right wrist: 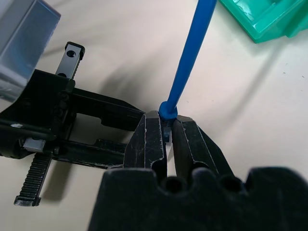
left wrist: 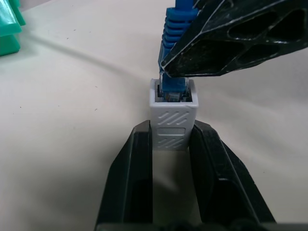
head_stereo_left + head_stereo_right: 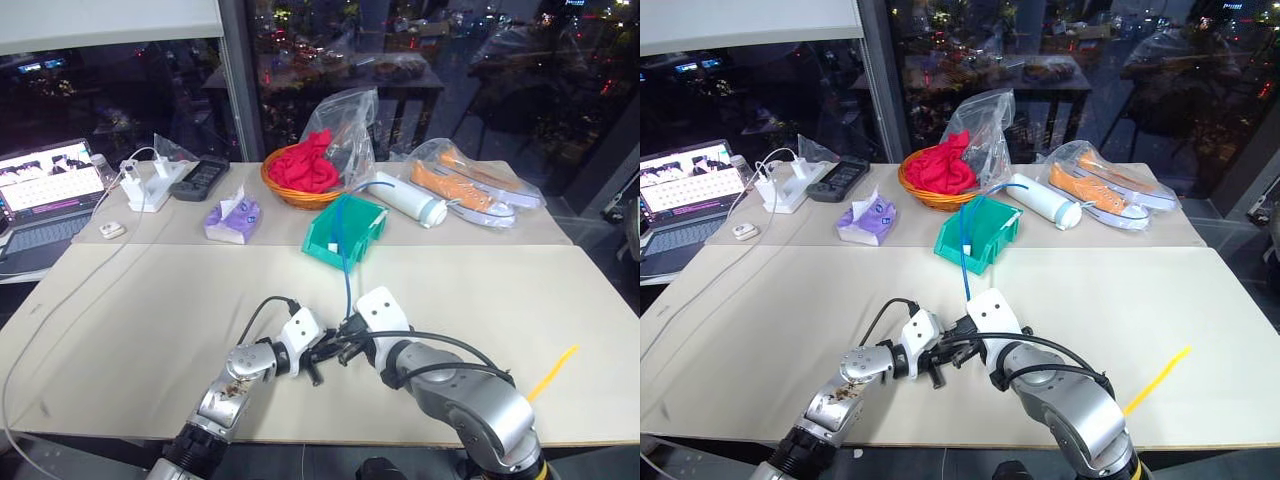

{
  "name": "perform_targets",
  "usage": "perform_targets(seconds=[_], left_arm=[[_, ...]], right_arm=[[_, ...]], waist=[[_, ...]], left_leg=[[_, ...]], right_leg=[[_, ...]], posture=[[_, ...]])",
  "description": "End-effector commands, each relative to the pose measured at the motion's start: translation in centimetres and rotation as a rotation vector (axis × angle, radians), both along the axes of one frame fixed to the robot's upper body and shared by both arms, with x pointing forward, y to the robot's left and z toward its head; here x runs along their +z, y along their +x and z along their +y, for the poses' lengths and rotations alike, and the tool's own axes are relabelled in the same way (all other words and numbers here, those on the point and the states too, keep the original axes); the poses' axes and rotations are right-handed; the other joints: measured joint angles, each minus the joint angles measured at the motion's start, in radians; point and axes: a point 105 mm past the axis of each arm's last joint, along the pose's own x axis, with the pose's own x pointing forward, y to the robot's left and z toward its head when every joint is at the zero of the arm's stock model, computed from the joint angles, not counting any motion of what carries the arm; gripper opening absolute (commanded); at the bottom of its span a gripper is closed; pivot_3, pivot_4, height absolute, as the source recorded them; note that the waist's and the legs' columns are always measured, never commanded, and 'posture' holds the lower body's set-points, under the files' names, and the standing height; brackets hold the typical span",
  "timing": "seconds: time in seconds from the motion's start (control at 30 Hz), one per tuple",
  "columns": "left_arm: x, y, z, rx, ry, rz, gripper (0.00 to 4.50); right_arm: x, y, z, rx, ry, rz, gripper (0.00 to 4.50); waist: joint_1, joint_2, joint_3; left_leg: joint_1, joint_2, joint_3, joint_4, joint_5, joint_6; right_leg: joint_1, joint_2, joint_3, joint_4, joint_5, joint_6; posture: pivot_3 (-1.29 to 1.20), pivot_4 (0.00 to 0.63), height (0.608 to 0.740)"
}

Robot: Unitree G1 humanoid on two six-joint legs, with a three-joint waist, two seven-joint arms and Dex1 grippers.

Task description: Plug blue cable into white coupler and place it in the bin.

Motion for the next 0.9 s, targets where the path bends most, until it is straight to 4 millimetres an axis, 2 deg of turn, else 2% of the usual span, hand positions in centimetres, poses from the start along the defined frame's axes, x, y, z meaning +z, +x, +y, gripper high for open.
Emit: perform_targets(seconds=[0.03, 0.1, 0.17, 0.3, 0.43, 0.47, 0.53, 0.63, 0.7, 0.73, 0.8, 0.87, 0.9], left_arm=[[2.7, -0.2, -1.3, -0.055, -0.083, -0.077, 1.85], [3.1, -0.1, -0.9, -0.038, -0.089, -0.078, 2.50], [3.6, 0.2, -0.1, -0.007, -0.090, -0.100, 2.50], [4.6, 0.6, 1.7, 0.071, -0.089, -0.127, 2.50], [4.9, 0.3, 2.9, 0.130, -0.093, -0.120, 2.50], [5.0, 0.2, 3.0, 0.137, -0.094, -0.118, 2.50], [5.1, -0.1, 3.1, 0.150, -0.095, -0.119, 2.50], [5.6, -0.3, 3.2, 0.175, -0.109, -0.131, 2.50], [5.9, -0.3, 3.2, 0.190, -0.116, -0.143, 2.50], [6.1, -0.3, 3.3, 0.198, -0.118, -0.147, 2.50], [6.4, -0.3, 3.4, 0.215, -0.121, -0.160, 2.50], [6.6, -0.3, 3.6, 0.229, -0.124, -0.169, 2.50], [6.6, -0.2, 3.7, 0.237, -0.123, -0.173, 2.52]], right_arm=[[-6.8, -1.4, -1.1, -0.010, -0.133, 0.293, 0.00], [-5.7, -0.7, -1.5, -0.030, -0.110, 0.258, 0.00], [-3.6, 0.1, -2.0, -0.052, -0.057, 0.197, 0.00], [1.9, 1.6, -2.7, -0.036, 0.099, 0.056, 0.00], [8.1, 3.3, -3.1, 0.037, 0.282, -0.062, 0.00], [9.5, 4.0, -3.2, 0.048, 0.316, -0.090, 0.00], [12.9, 6.3, -3.1, 0.044, 0.420, -0.146, 0.00], [16.1, 10.1, -2.0, 0.036, 0.523, -0.180, 0.00], [17.3, 12.1, -0.9, 0.045, 0.559, -0.181, 0.00], [17.2, 13.2, -0.7, 0.023, 0.558, -0.165, 0.00], [15.9, 15.3, -0.9, -0.050, 0.516, -0.135, 0.00], [15.0, 16.6, -1.1, -0.089, 0.487, -0.132, 0.00], [14.8, 17.0, -1.2, -0.100, 0.482, -0.137, 1.00]], waist=[[0.000, -0.001, 0.000], [0.000, -0.005, 0.001], [0.000, -0.008, 0.003], [0.003, -0.009, 0.017], [0.009, -0.005, 0.032], [0.010, -0.004, 0.036], [0.011, -0.001, 0.042], [0.012, 0.000, 0.043], [0.009, 0.000, 0.044], [0.009, 0.001, 0.044], [0.010, 0.001, 0.044], [0.013, 0.001, 0.044], [0.016, 0.001, 0.045]], left_leg=[[0.000, 0.000, 0.000, 0.000, 0.000, 0.000], [-0.001, 0.000, 0.000, 0.000, 0.000, 0.000], [-0.001, 0.000, 0.000, 0.000, 0.000, 0.000], [-0.003, 0.000, -0.001, 0.000, 0.001, -0.003], [-0.017, -0.001, -0.002, 0.002, 0.003, -0.005], [-0.021, -0.001, -0.002, 0.002, 0.004, -0.007], [-0.023, -0.001, -0.002, 0.003, 0.004, -0.007], [-0.031, -0.001, -0.003, 0.002, 0.005, -0.008], [-0.033, -0.001, -0.003, 0.002, 0.005, -0.008], [-0.034, -0.001, -0.003, 0.002, 0.006, -0.009], [-0.035, -0.002, -0.003, 0.002, 0.006, -0.010], [-0.036, -0.002, -0.003, 0.002, 0.007, -0.010], [-0.036, -0.002, -0.003, 0.002, 0.007, -0.010]], right_leg=[[0.000, 0.000, 0.000, 0.000, 0.000, 0.000], [0.000, 0.000, 0.000, 0.000, 0.000, 0.000], [0.000, 0.000, 0.000, 0.000, 0.000, 0.000], [-0.005, 0.000, 0.001, 0.000, 0.001, 0.000], [-0.017, 0.000, 0.002, 0.000, 0.003, 0.001], [-0.022, 0.000, 0.002, 0.001, 0.008, -0.007], [-0.025, 0.000, 0.002, 0.001, 0.009, -0.008], [-0.036, 0.000, 0.002, 0.004, 0.010, -0.010], [-0.037, 0.000, 0.001, 0.004, 0.010, -0.010], [-0.037, 0.000, 0.000, 0.003, 0.010, -0.010], [-0.037, -0.001, 0.000, 0.002, 0.010, -0.010], [-0.038, -0.002, -0.001, 0.002, 0.010, -0.010], [-0.038, -0.002, -0.002, 0.002, 0.010, -0.010]], posture=[[0.00, 0.150, 0.723], [0.00, 0.150, 0.723], [0.00, 0.150, 0.723], [0.00, 0.150, 0.723], [0.00, 0.150, 0.723], [0.00, 0.150, 0.723], [0.00, 0.150, 0.723], [0.00, 0.150, 0.723], [0.00, 0.150, 0.723], [0.00, 0.150, 0.723], [0.00, 0.150, 0.723], [0.00, 0.150, 0.723], [0.00, 0.150, 0.723]])
